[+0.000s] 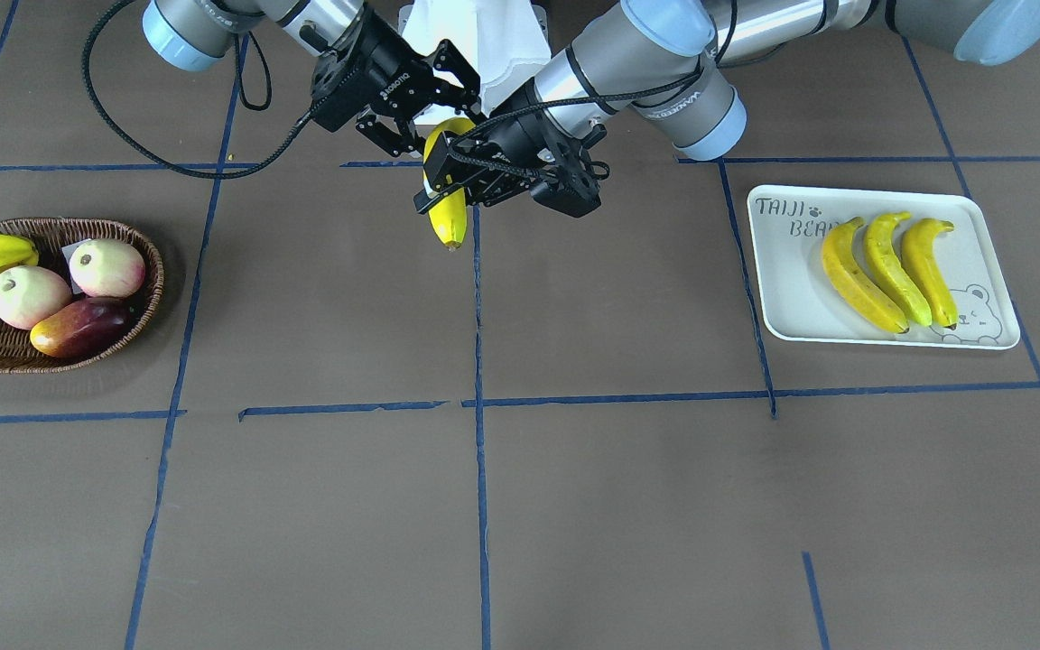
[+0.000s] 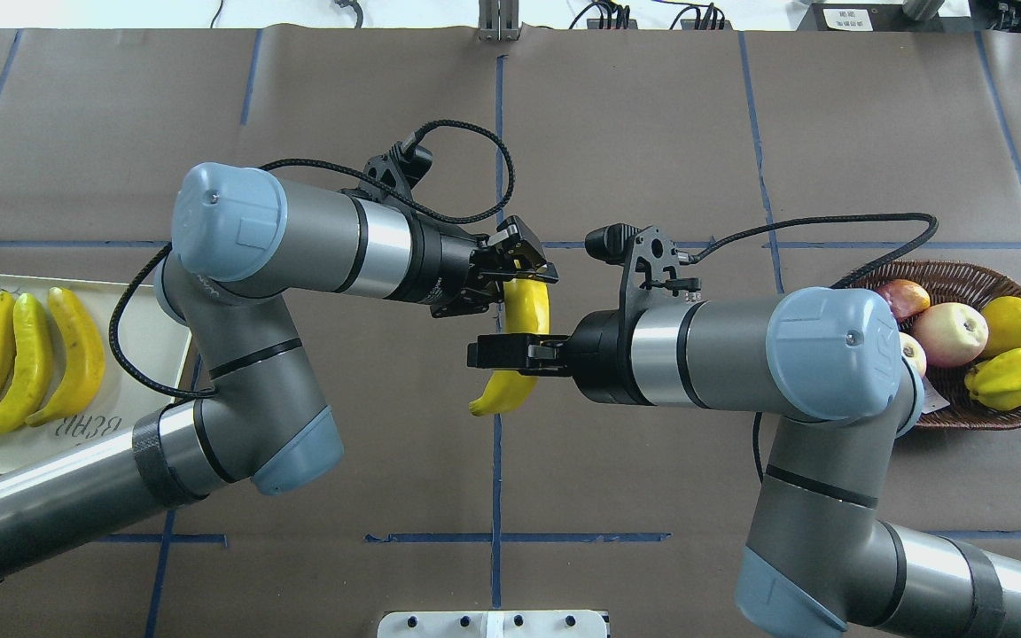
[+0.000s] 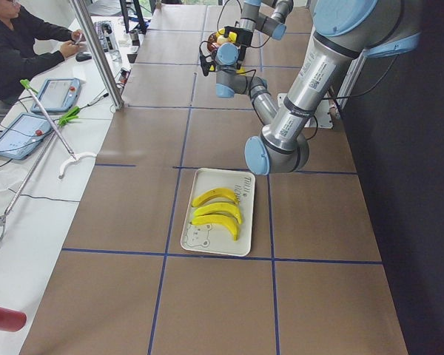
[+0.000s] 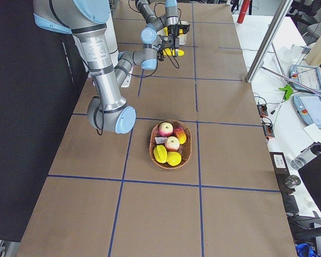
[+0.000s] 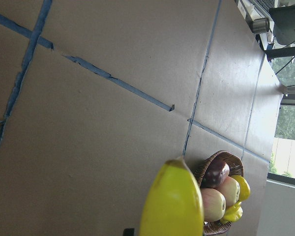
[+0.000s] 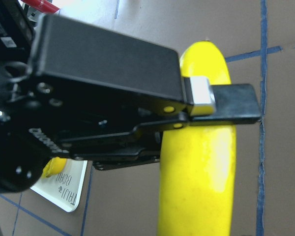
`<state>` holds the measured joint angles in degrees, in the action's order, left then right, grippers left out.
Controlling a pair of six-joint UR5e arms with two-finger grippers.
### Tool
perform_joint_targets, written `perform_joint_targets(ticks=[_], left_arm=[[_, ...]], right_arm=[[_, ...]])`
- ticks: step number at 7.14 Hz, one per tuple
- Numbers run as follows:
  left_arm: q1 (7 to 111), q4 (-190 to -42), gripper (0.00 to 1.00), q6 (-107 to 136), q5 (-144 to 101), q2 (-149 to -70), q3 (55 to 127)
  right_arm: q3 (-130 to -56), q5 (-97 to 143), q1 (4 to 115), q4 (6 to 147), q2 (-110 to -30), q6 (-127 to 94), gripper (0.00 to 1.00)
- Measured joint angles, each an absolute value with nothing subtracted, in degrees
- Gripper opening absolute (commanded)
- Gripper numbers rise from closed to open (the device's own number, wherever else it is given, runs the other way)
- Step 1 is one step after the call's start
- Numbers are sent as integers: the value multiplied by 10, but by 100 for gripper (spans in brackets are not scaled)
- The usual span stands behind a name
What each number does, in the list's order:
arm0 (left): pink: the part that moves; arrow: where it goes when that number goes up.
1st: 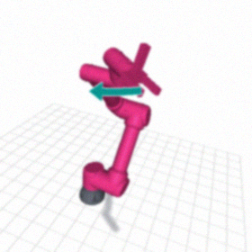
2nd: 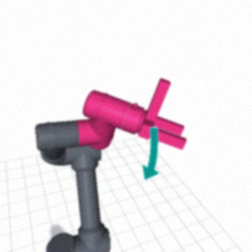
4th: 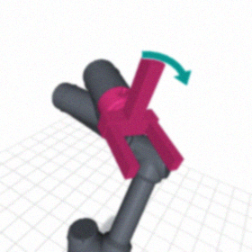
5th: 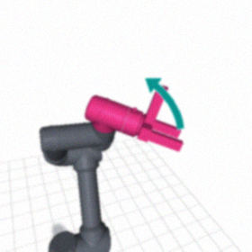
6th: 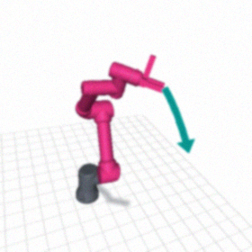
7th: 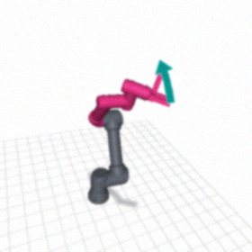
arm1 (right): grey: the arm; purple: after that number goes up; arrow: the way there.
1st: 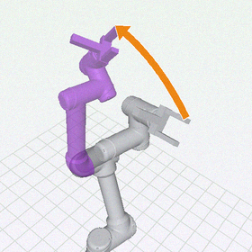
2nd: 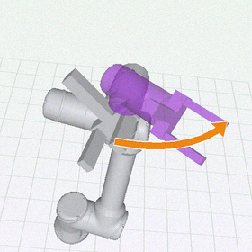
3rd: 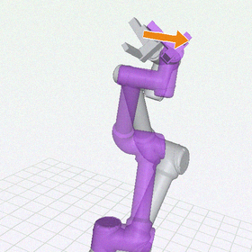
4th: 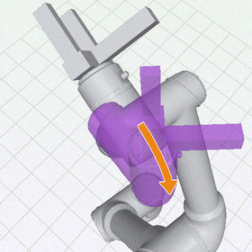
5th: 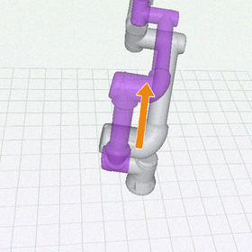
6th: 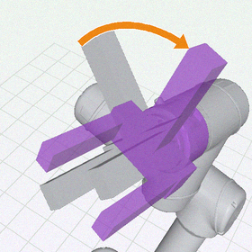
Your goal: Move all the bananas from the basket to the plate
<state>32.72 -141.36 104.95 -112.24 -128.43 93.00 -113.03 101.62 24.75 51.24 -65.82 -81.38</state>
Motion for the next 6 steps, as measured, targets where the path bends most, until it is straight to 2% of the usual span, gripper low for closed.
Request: perform_joint_targets(ticks=[3, 6], left_arm=[[354, -1390, 0, 1020, -1126, -1275, 925], [442, -1300, 0, 922, -1191, -1201, 950]], right_arm=[[-1148, 1031, 263, 519, -670, -812, 100], [-1173, 1129, 343, 521, -712, -811, 100]])
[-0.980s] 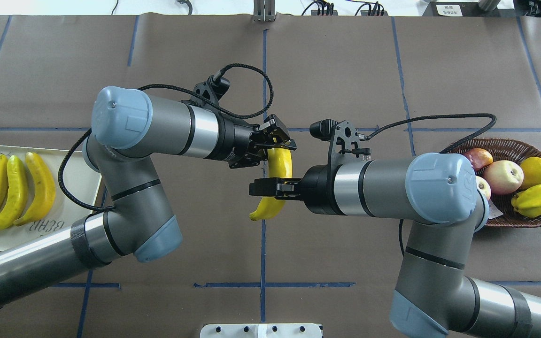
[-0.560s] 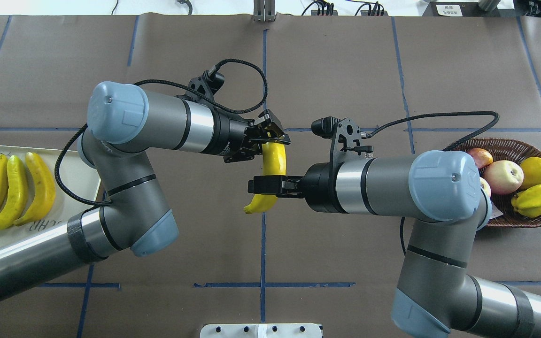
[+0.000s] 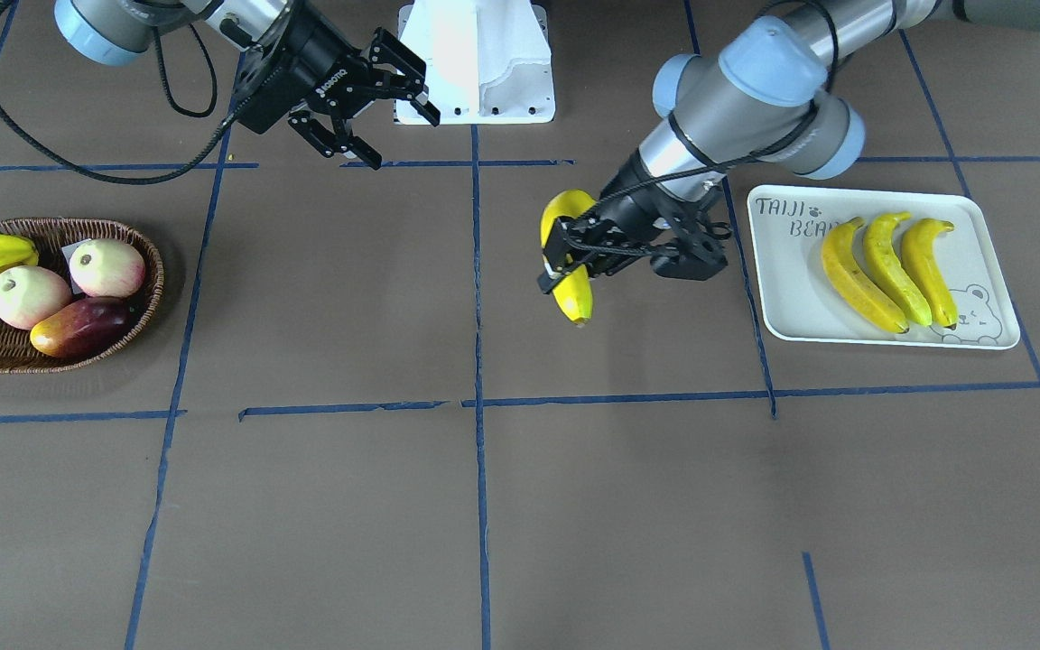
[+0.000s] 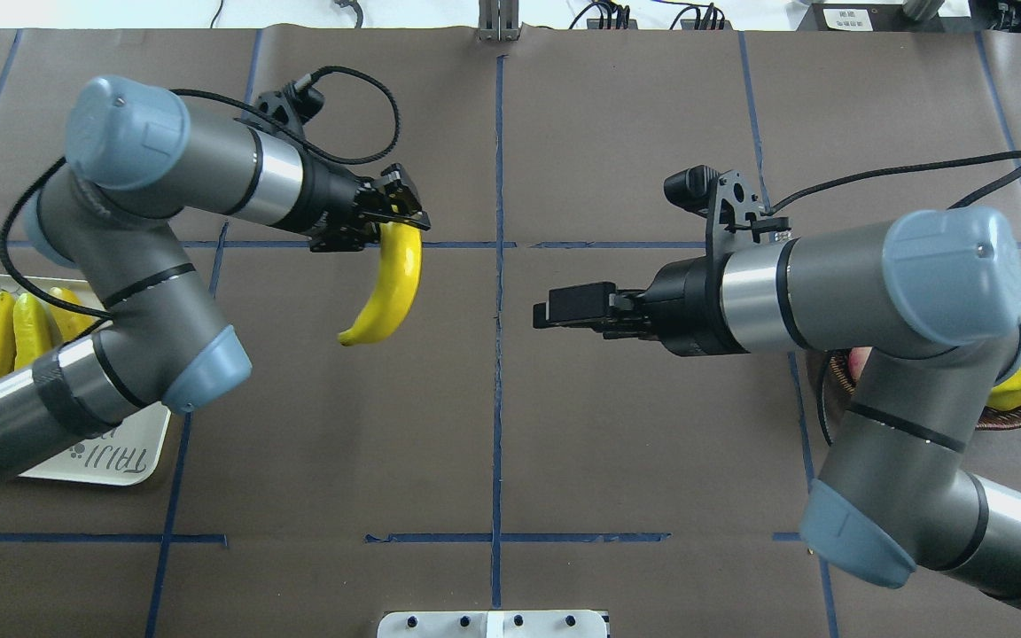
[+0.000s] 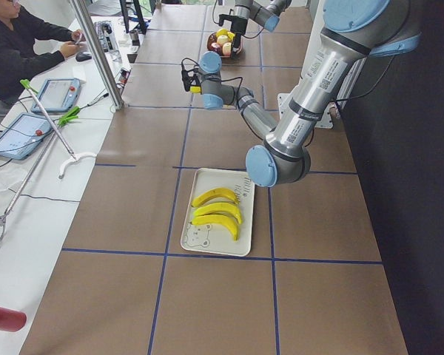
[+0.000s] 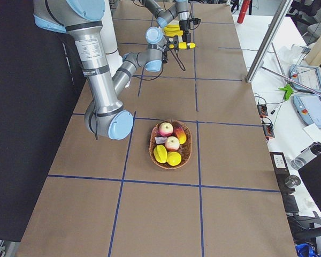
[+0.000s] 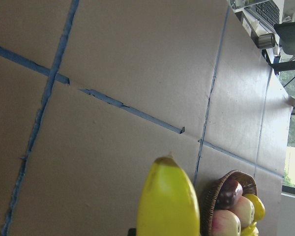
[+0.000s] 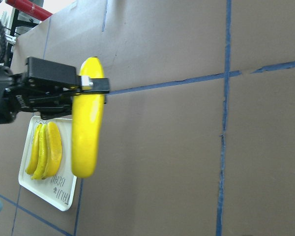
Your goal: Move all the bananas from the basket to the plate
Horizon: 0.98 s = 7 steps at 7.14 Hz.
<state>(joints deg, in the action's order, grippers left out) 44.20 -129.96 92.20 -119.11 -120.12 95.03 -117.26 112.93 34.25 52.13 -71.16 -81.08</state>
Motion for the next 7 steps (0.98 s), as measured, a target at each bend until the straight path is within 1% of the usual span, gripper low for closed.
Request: perform_joint_targets(ticks=[1, 2, 4, 5, 7], left_arm=[[470, -1279, 0, 873, -1202, -1157, 977], [486, -1260, 0, 807, -1198, -1093, 1013], [488, -1192, 0, 684, -1146, -979, 1078], [475, -1148, 0, 651, -1112, -952, 1099], [438, -1109, 0, 634, -1059, -925, 1106]], right_arm=[[-1179, 1154, 371, 522, -730, -809, 100], [-1183, 1168, 400, 535, -746, -797, 100], [-1189, 1175, 430, 611, -755, -730, 100], [-1191, 1175, 434, 646, -755, -702, 100], [-1189, 1174, 436, 669, -757, -686, 100]])
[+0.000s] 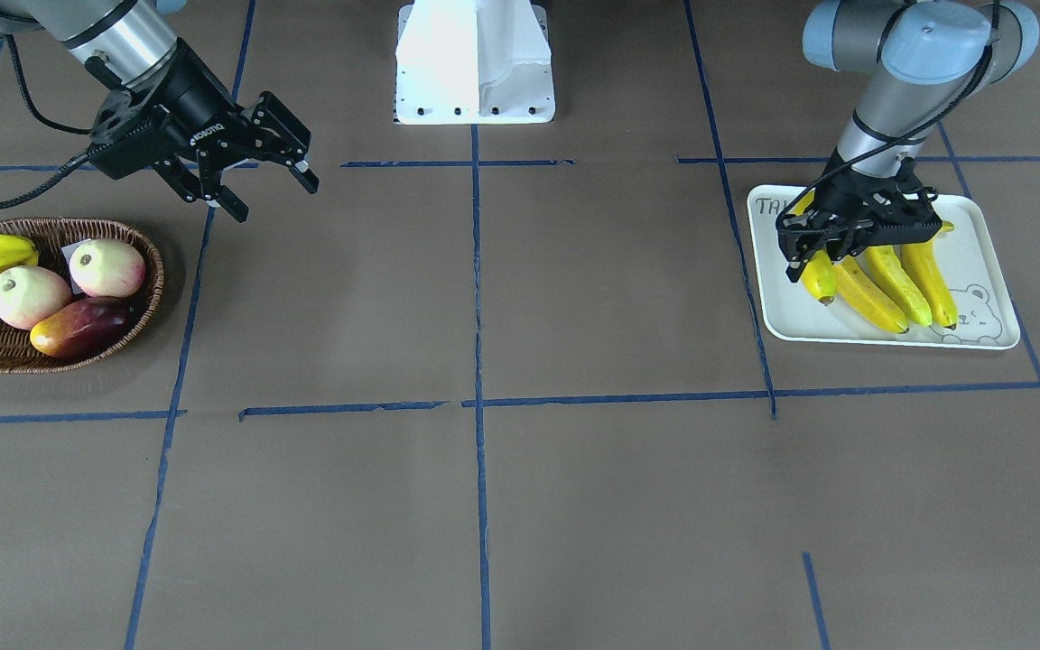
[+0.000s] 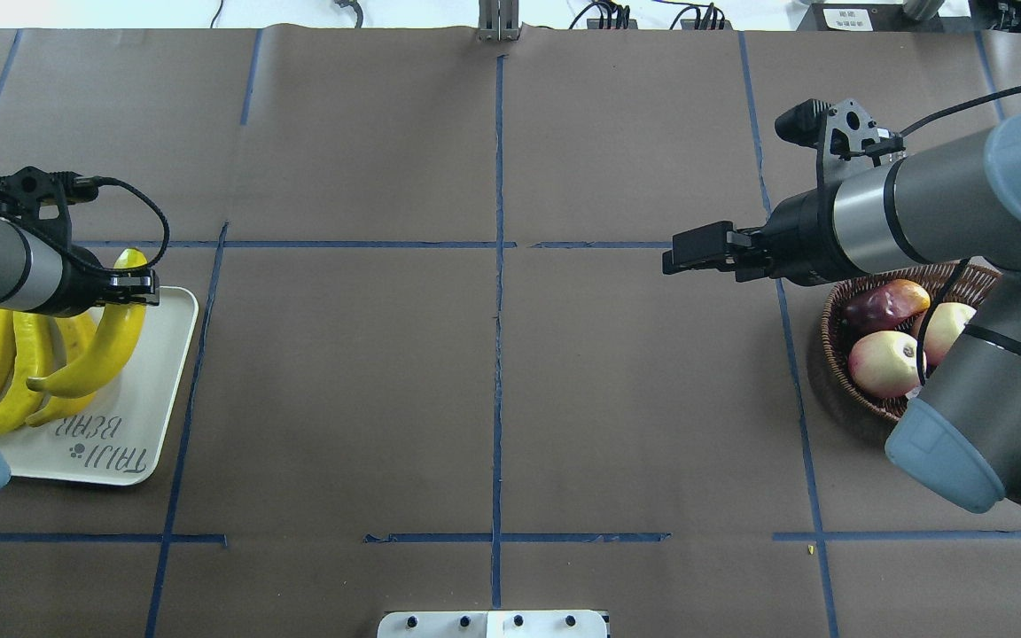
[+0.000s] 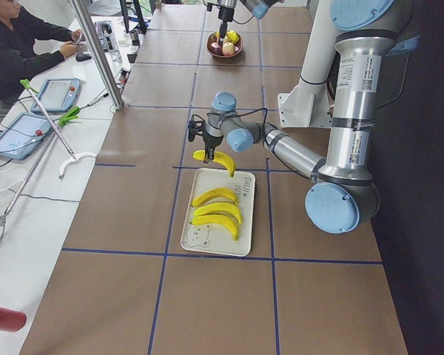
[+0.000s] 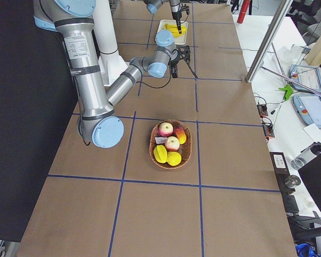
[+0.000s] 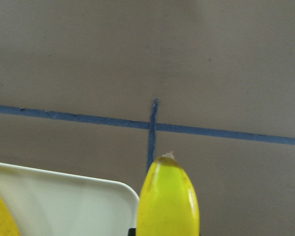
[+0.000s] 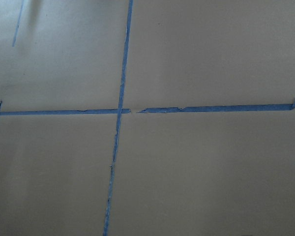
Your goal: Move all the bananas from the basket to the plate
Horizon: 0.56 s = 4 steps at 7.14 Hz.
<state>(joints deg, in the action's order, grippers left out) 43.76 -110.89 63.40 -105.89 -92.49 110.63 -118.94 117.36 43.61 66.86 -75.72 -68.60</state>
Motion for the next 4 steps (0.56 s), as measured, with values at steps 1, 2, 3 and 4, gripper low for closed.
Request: perform_joint_targets(ticks=[1, 2, 3, 4], left_arm=[[425, -1105, 0, 633, -1047, -917, 1103], [417, -1104, 11, 632, -1041, -910, 1101], [413, -1103, 89, 632, -1039, -909, 1095], [409, -1103, 99, 632, -1038, -913, 1081]], right_arm=[[-1188, 1173, 436, 671, -758, -685, 100], [-1187, 1173, 436, 671, -758, -684, 100], [-1186, 1174, 436, 671, -758, -684, 100], [-1186, 1174, 435, 671, -758, -684, 100]])
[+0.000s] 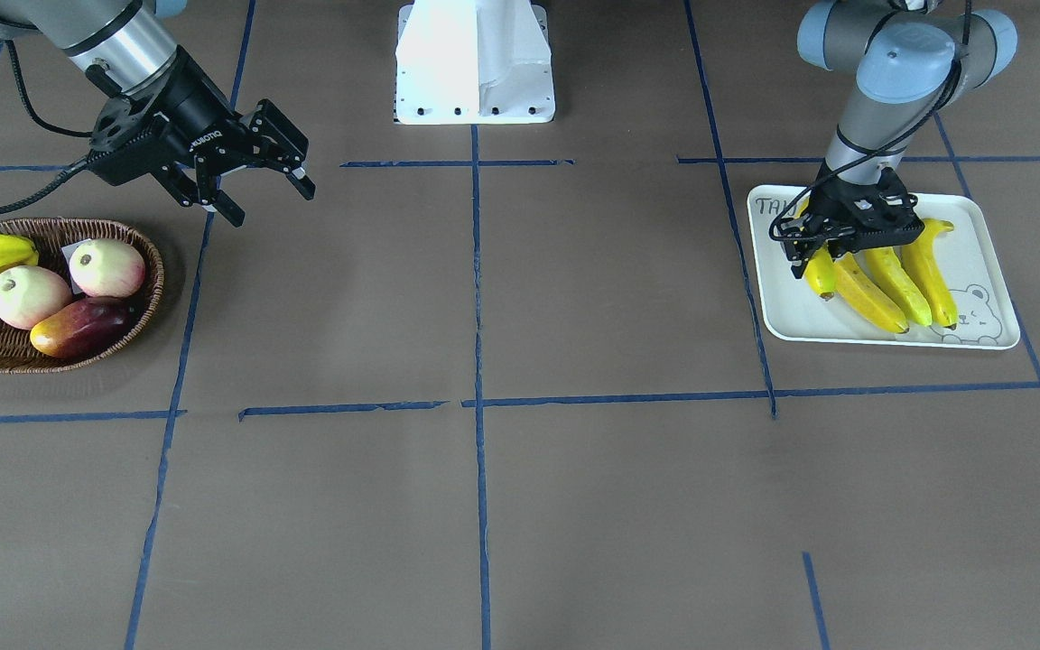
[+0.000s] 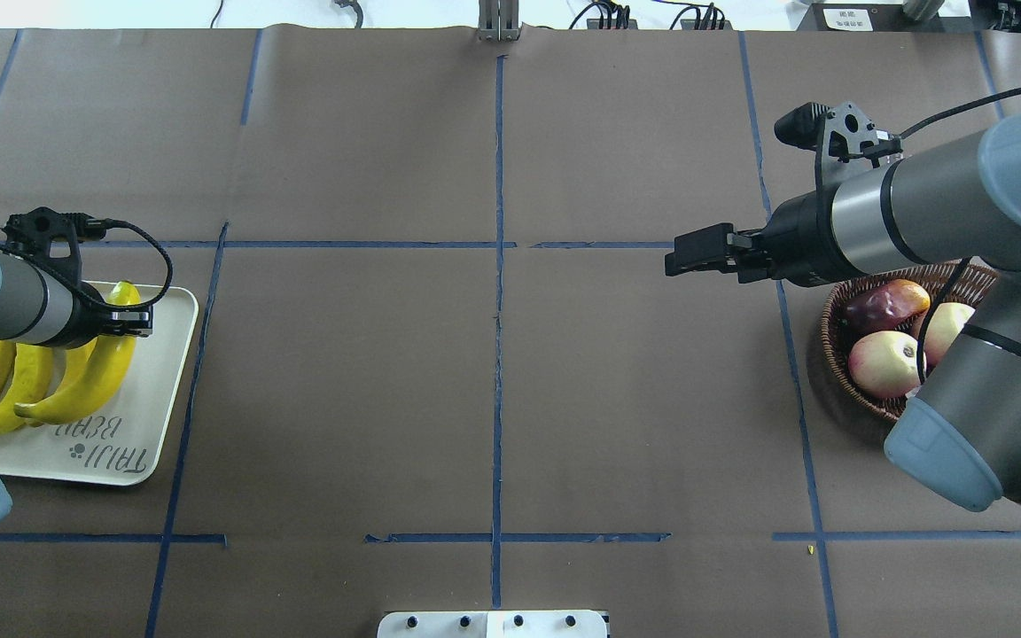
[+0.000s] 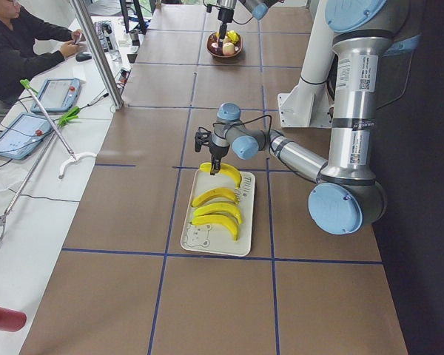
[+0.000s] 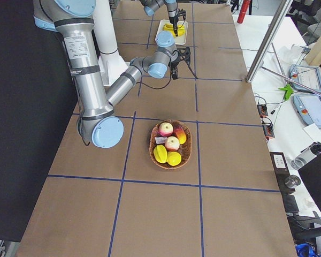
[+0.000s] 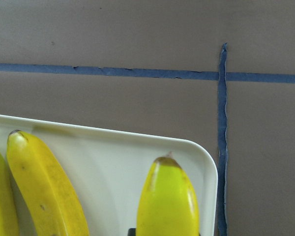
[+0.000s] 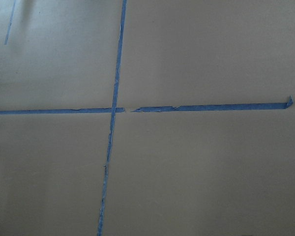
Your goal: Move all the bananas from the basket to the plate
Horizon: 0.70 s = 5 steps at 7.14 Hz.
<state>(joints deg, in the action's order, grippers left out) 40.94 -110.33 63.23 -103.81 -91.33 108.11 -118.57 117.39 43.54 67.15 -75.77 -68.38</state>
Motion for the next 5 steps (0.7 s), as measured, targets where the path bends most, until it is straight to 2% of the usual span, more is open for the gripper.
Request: perform_joint_targets(ticks=[5], left_arm=[[395, -1113, 100, 638, -1001, -931, 1052]], right_arm=[[-1182, 1181, 456, 707, -754, -656, 100]])
